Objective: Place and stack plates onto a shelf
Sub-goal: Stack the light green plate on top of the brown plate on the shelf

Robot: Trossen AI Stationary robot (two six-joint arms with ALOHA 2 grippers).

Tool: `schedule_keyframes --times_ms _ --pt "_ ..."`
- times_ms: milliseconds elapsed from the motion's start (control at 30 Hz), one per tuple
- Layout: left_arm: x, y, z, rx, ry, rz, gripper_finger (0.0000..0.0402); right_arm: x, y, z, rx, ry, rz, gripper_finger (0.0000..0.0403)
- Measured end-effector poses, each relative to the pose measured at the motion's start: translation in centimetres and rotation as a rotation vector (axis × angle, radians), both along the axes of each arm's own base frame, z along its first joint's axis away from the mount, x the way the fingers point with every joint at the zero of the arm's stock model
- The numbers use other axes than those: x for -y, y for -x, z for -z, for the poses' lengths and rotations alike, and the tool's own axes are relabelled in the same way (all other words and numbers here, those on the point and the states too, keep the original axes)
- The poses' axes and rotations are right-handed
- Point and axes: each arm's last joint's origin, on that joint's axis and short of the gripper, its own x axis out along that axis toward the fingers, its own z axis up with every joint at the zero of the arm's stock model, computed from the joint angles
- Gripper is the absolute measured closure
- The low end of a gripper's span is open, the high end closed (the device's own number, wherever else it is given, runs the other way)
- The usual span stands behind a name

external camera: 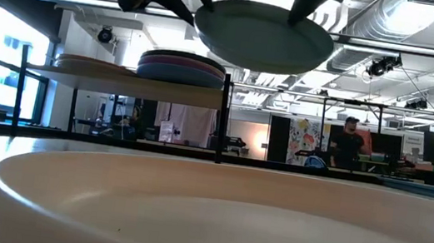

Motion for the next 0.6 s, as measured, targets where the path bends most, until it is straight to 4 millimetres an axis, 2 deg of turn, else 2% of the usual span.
schedule_keyframes --times_ms 267,600 --pt "-0.18 -0.02 0.00 -0.003 -0.008 0.002 0.0270 -0.04 -0.28 -0.11 0.030 -0.006 -0.005 0.0403" --pt "-0.15 -0.02 0.00 -0.005 -0.008 0.009 0.0333 -0.14 -0.65 -0.26 0.066 -0.026 -0.028 0.0403"
